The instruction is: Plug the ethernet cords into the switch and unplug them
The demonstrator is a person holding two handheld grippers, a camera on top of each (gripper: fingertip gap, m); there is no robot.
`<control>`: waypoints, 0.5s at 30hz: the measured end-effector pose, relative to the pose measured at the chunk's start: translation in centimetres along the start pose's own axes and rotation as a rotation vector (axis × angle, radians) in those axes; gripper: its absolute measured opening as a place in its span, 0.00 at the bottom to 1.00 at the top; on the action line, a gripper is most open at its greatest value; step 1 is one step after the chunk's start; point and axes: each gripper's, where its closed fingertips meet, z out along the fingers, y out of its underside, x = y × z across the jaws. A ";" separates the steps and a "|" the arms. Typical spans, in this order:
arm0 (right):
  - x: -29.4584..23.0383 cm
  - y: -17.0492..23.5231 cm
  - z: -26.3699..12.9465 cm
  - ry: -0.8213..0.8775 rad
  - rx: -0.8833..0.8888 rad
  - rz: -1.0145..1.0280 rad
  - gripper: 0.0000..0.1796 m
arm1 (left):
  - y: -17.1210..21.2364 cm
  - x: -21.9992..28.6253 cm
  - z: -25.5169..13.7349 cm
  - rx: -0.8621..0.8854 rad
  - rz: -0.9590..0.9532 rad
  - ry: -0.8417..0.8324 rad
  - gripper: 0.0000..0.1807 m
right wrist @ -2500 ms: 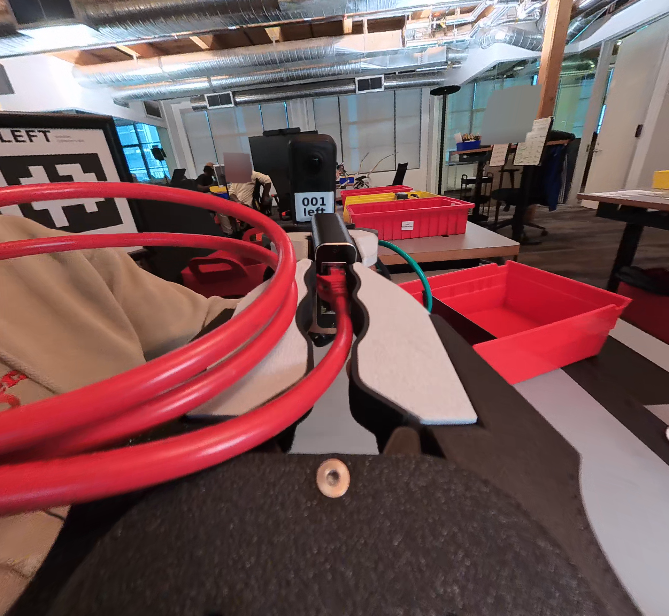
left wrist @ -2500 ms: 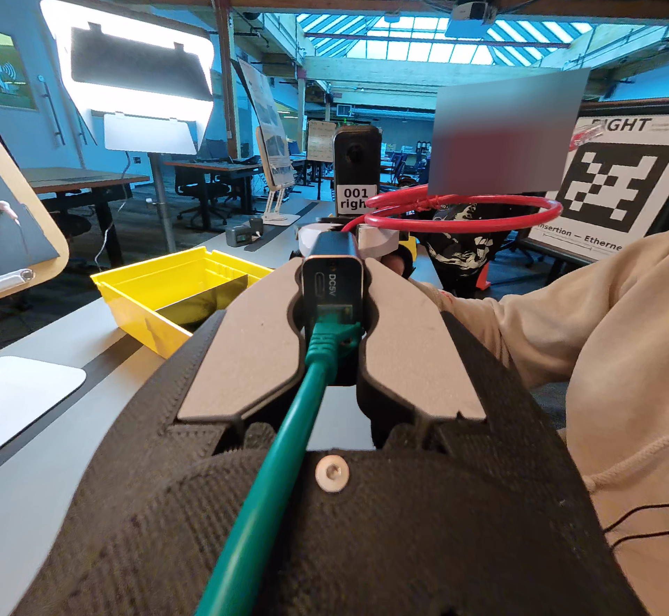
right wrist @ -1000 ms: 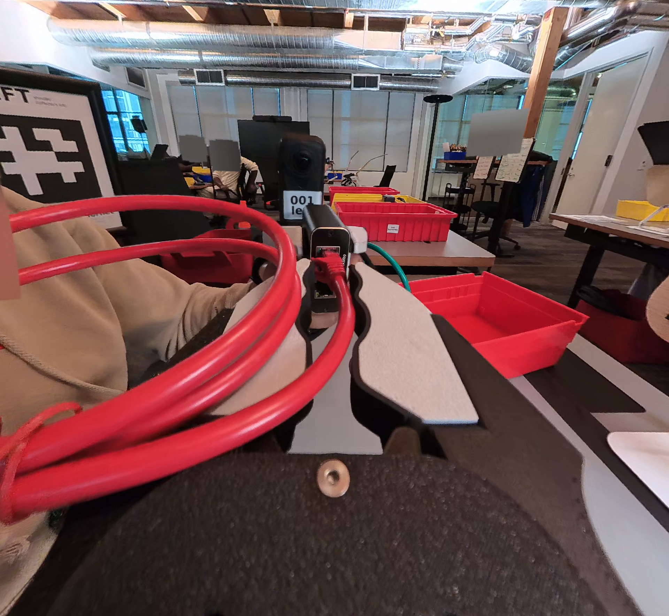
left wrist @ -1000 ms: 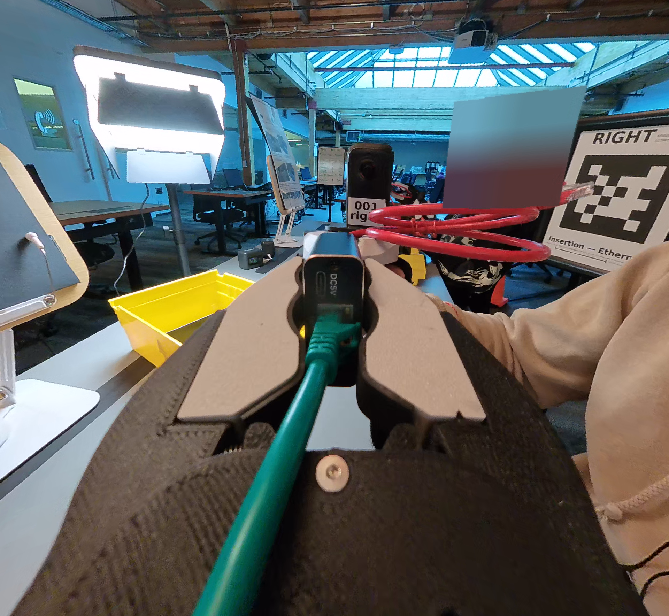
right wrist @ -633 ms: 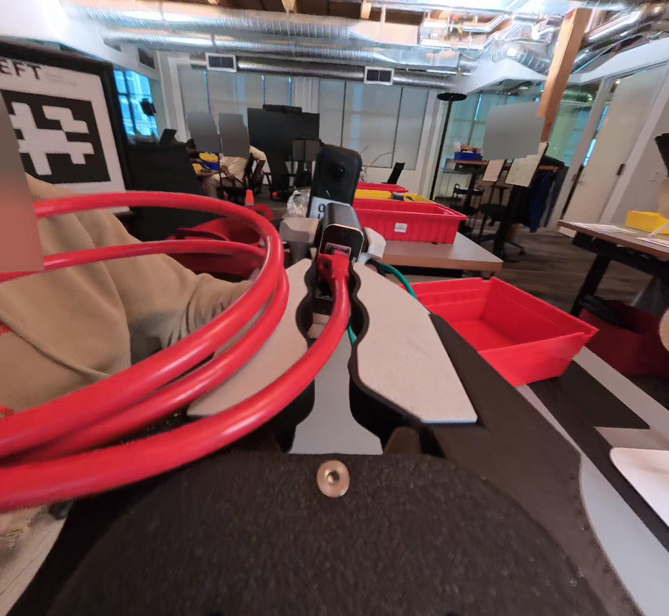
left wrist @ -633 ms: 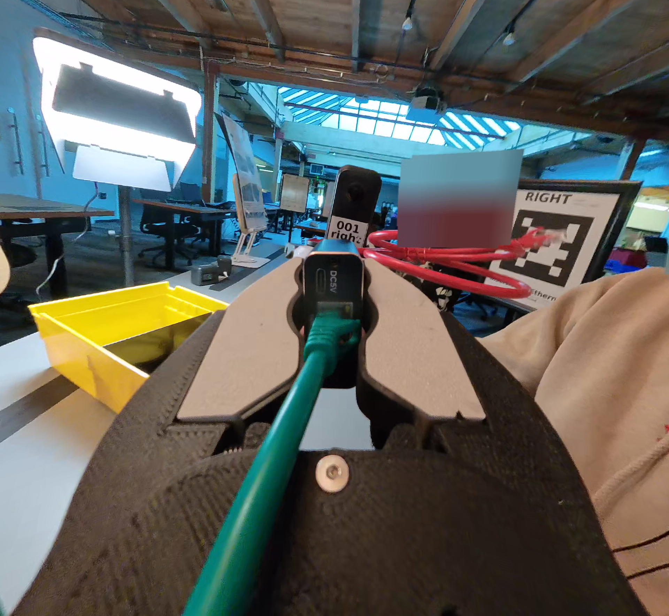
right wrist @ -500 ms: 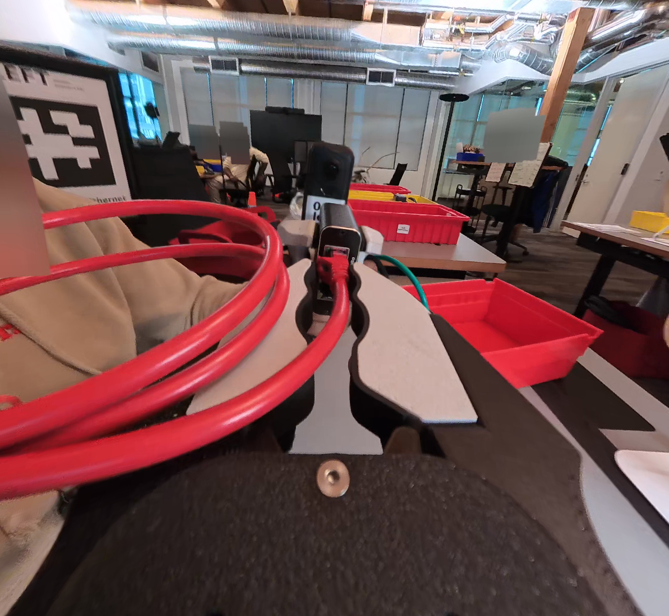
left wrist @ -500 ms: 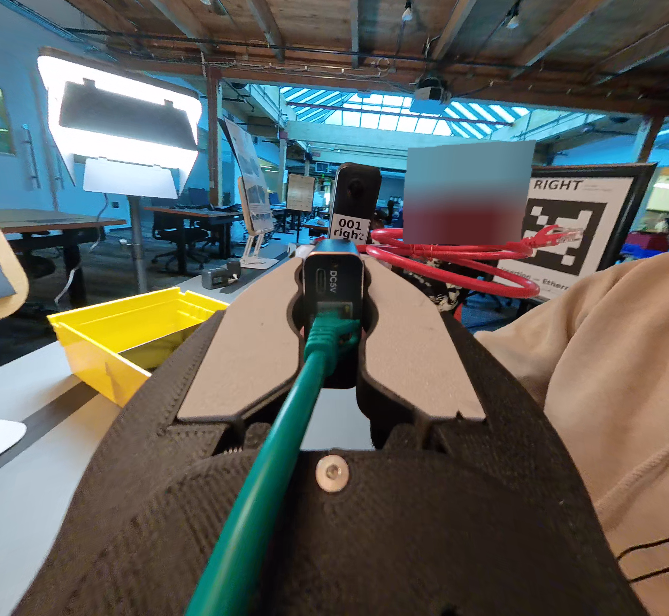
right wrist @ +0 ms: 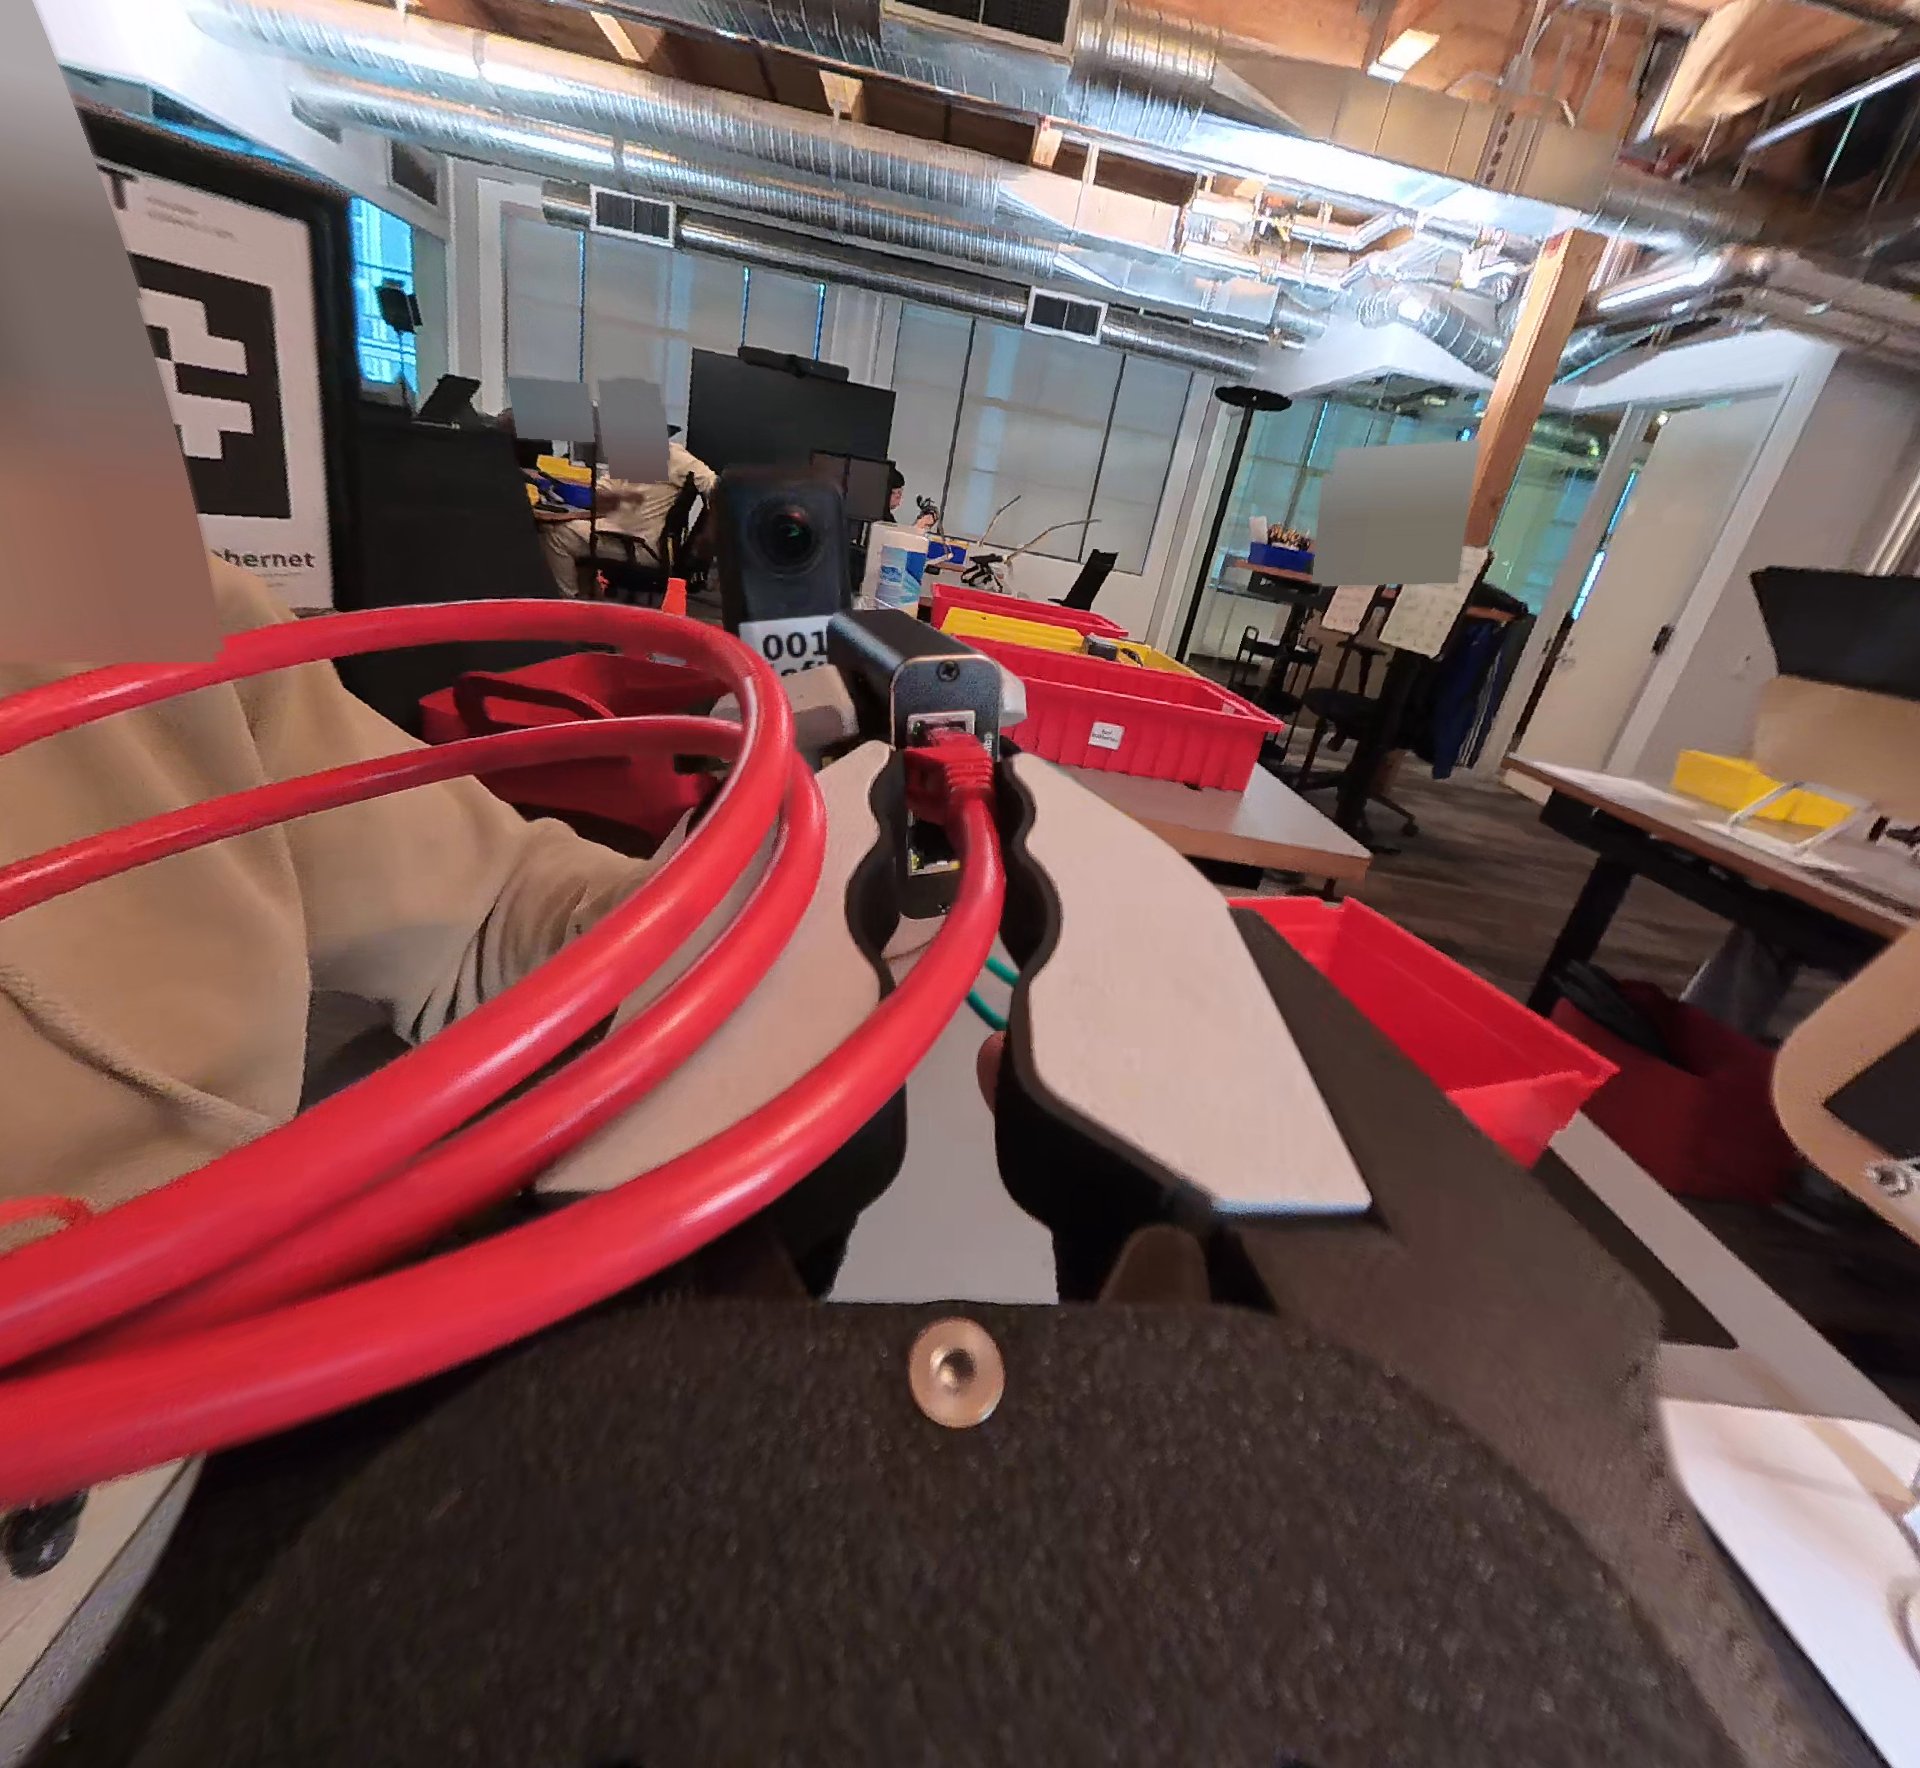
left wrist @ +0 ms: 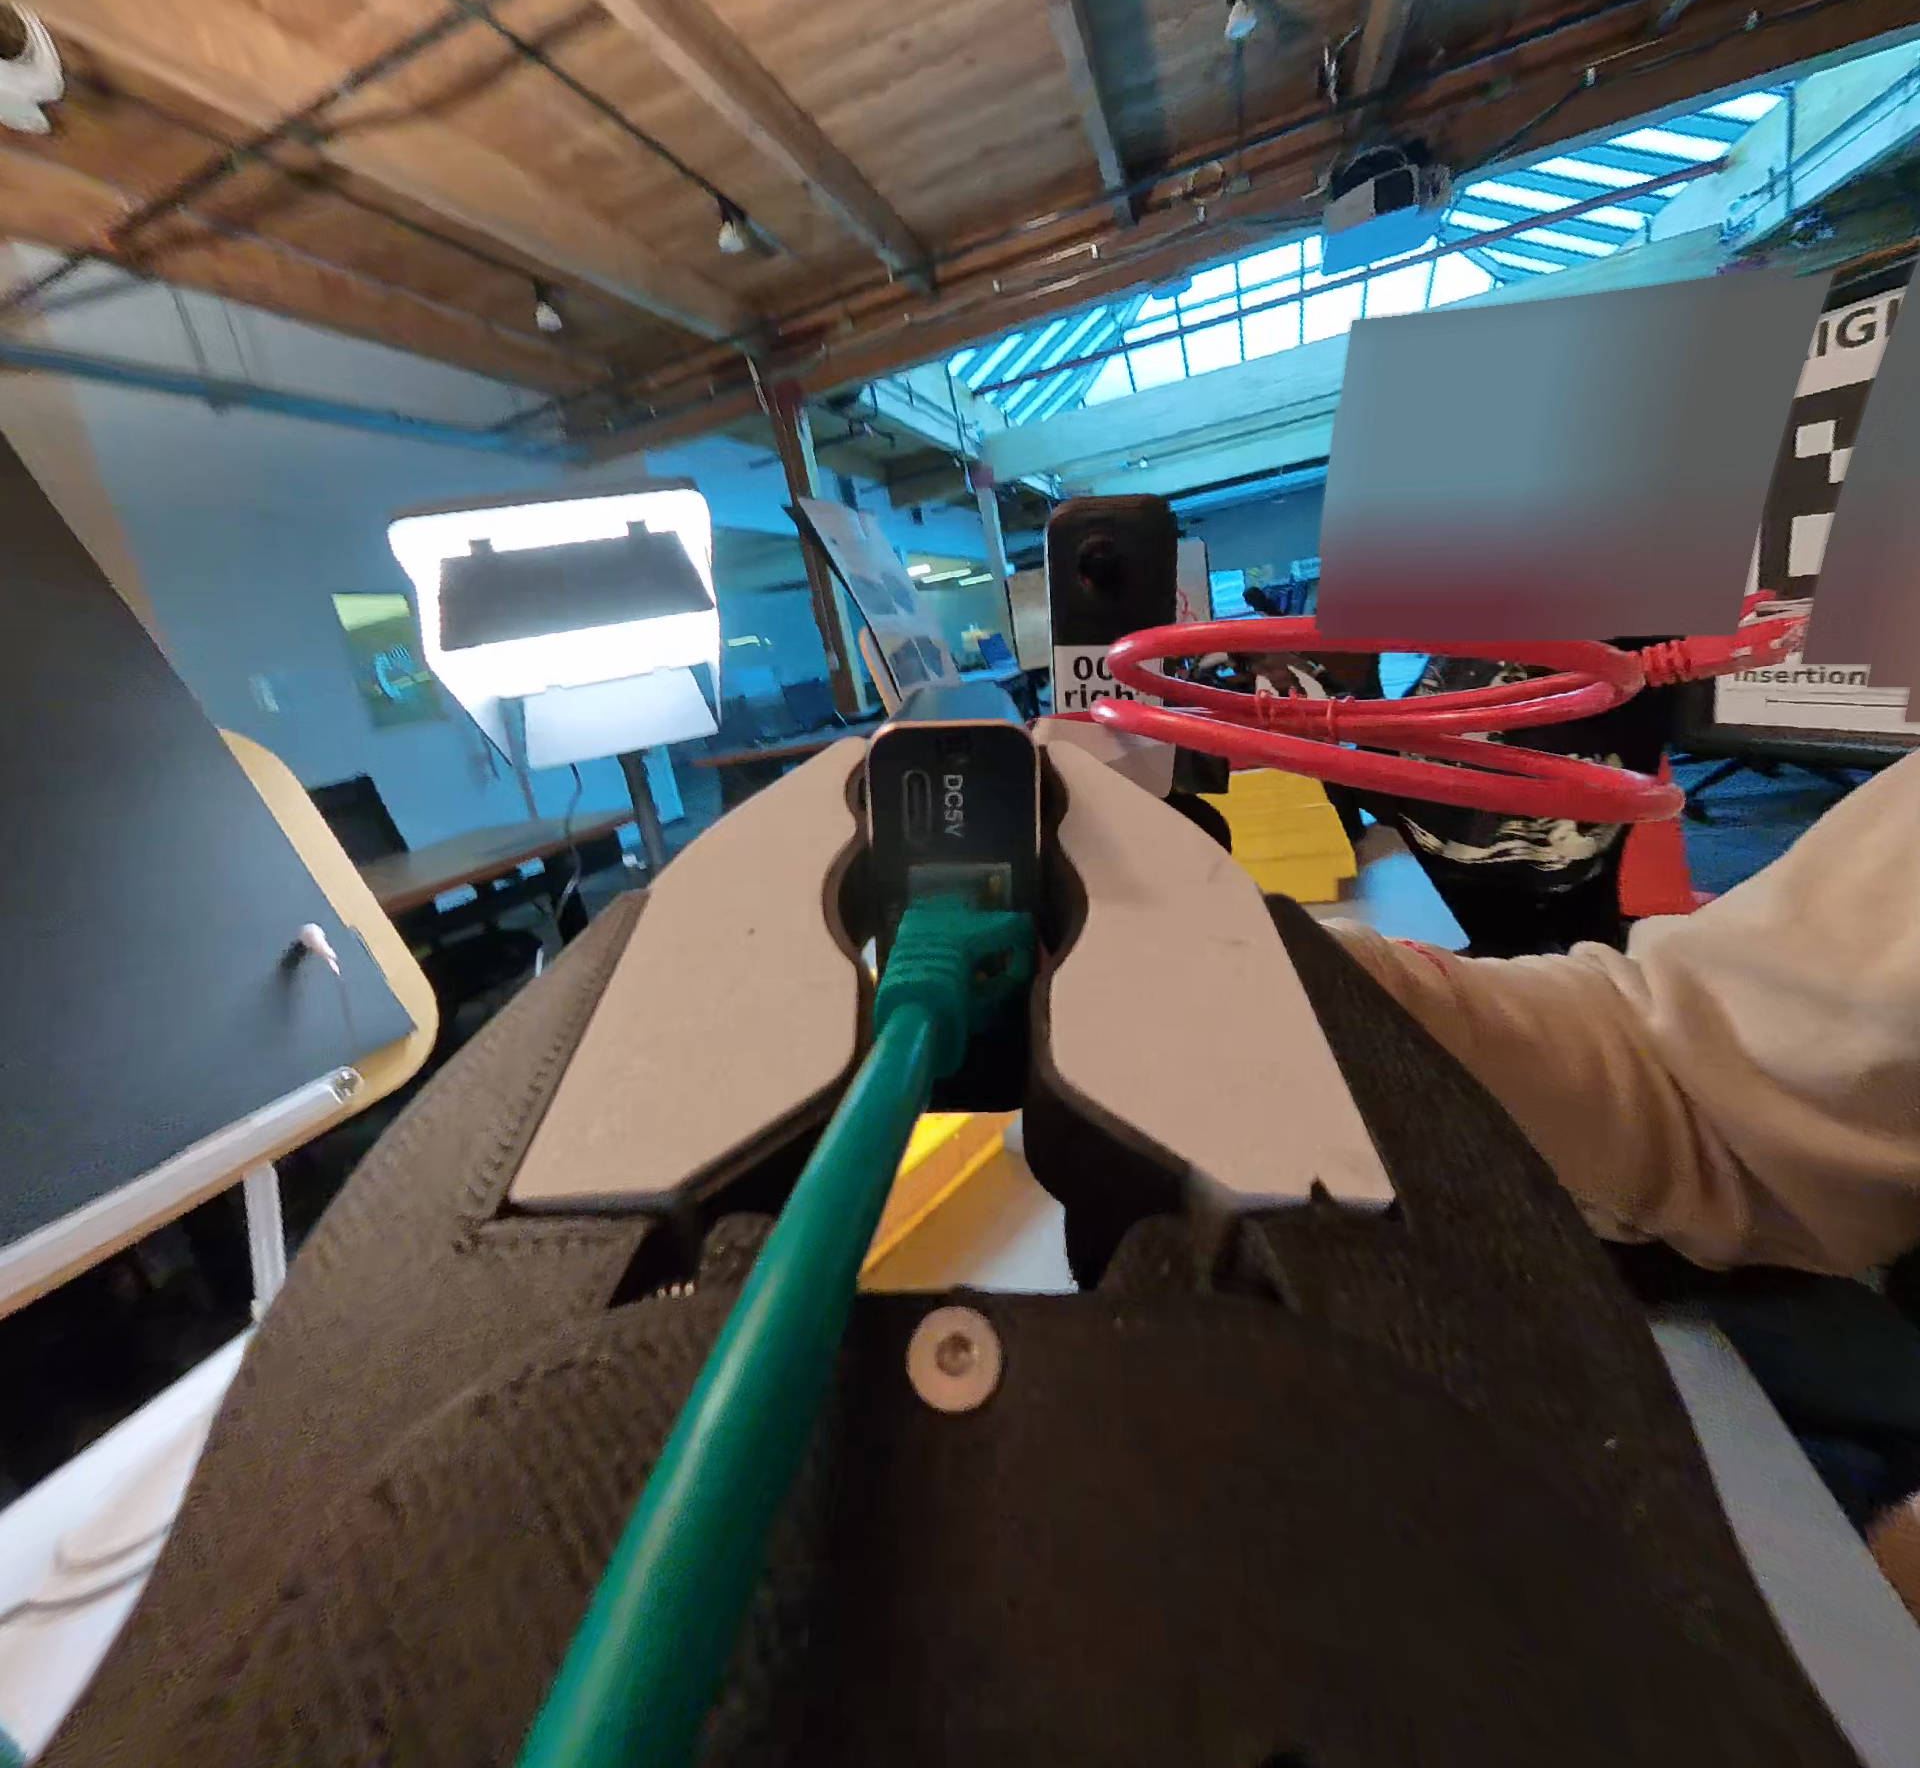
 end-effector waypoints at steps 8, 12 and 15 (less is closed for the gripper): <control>0.3 0.2 0.2 0.044 -0.020 -0.047 0.08 | -0.4 -0.2 -0.1 -0.057 0.061 0.014 0.15; 1.1 0.8 0.2 0.062 -0.027 0.002 0.10 | 0.2 -1.1 -0.2 -0.032 -0.019 -0.010 0.15; 1.0 0.7 0.3 0.044 -0.024 0.031 0.10 | -0.2 -1.1 -0.2 0.000 -0.057 0.004 0.14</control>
